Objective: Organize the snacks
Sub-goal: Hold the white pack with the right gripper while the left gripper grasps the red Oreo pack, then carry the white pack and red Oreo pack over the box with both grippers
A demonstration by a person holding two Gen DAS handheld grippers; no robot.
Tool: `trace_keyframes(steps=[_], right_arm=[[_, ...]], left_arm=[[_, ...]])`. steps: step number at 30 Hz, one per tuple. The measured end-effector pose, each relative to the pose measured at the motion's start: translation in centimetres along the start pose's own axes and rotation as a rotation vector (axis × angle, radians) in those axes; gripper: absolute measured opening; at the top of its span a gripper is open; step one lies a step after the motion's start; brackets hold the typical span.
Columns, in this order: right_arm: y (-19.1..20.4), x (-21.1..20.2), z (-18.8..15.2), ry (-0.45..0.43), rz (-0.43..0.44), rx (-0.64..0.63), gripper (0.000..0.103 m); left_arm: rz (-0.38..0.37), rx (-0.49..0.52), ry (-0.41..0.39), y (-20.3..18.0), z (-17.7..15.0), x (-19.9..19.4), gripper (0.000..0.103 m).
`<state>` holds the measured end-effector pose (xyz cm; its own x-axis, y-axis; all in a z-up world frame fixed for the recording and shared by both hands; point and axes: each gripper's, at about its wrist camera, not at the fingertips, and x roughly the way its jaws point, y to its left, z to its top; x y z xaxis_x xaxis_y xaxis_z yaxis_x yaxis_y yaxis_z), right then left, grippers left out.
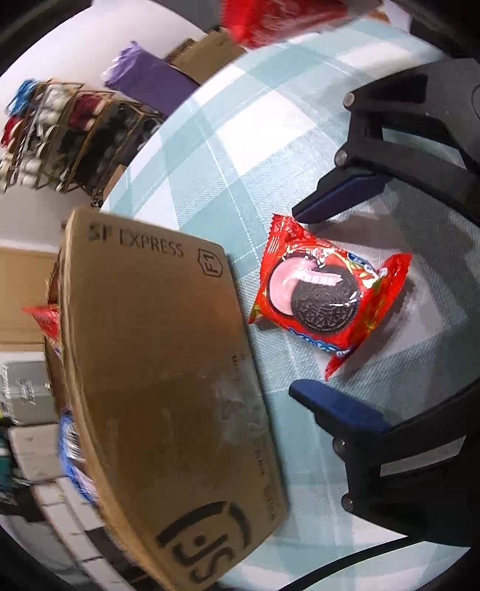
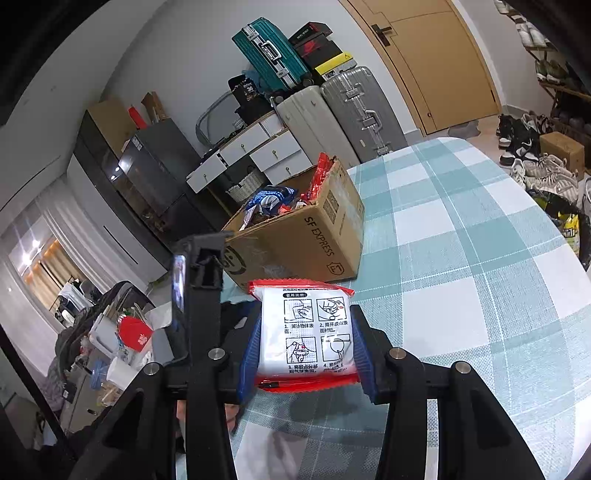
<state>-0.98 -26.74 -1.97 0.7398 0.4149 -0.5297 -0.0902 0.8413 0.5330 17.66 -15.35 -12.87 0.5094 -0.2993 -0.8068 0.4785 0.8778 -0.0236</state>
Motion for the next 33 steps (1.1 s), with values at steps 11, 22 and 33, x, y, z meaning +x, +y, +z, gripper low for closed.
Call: trace_keyframes(steps=[11,22,33], right_arm=[[-0.6,0.4,0.0,0.003,-0.028,0.009,0.045],[-1.1,0.5,-0.2,-0.015,-0.067,0.015,0.045],[2.4,-2.6,1.7,-0.094,-0.002,-0.013,0.045]], left_arm=[[-0.036,-0.059,-0.022,0.9,-0.1,-1.0,0.043],[0.02,-0.095,-0.12,1.4,-4.0,-9.3,0.043],[0.03,-0.257,-0.22,4.6,-8.9,-19.5,0.043]])
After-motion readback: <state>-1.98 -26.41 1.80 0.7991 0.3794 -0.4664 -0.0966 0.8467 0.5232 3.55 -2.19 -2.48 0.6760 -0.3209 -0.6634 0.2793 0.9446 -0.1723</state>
